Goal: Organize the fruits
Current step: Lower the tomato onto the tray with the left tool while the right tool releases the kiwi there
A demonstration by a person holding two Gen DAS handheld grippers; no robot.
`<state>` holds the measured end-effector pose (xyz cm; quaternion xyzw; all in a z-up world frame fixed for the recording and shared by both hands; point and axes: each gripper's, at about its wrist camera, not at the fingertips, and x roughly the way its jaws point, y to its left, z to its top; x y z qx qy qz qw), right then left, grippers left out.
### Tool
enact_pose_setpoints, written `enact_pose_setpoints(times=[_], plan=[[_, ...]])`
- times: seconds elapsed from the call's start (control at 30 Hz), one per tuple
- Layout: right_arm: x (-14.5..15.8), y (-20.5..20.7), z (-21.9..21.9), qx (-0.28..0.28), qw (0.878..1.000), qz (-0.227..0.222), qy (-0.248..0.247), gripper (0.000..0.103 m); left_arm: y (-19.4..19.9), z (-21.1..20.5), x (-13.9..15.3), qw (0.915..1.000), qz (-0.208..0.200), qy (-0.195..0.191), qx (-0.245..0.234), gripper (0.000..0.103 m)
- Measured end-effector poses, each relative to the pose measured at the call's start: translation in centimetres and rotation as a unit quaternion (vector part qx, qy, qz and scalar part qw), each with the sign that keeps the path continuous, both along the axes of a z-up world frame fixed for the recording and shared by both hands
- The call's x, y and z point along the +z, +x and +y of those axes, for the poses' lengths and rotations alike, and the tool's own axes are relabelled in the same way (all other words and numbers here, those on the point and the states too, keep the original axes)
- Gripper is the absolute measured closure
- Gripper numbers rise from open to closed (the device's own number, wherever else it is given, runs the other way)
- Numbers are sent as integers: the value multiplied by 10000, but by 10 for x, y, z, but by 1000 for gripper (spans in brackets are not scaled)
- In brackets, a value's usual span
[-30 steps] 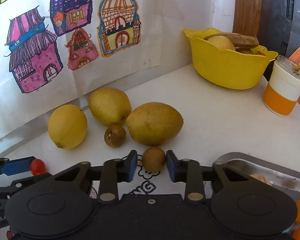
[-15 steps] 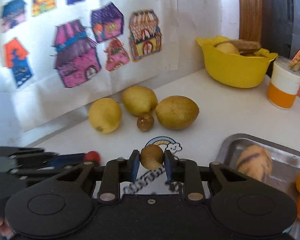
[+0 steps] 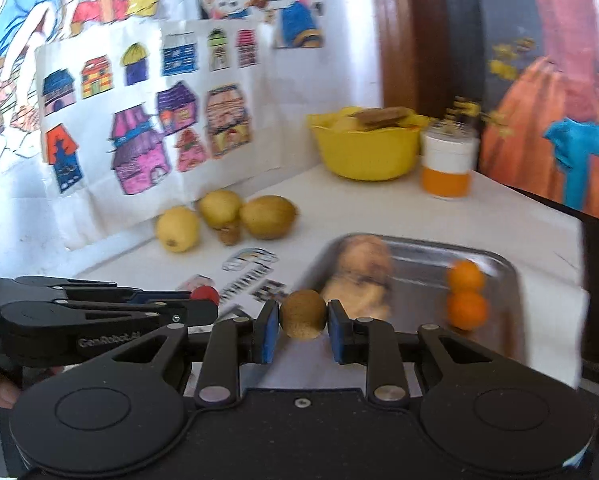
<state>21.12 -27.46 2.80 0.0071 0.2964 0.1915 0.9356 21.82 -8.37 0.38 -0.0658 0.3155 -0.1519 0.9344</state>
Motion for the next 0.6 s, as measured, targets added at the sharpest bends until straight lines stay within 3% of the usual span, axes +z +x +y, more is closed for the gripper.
enact_pose_setpoints(times=[0.3,0.6], plan=[[-19,-1,-59,-650,9979,9,7,75,5,-54,-15,9995,140,23,-289,81],[-39,24,-72,-773,9963,-30,-373,74,12,-73,-23,9990,257,253,-281,81]])
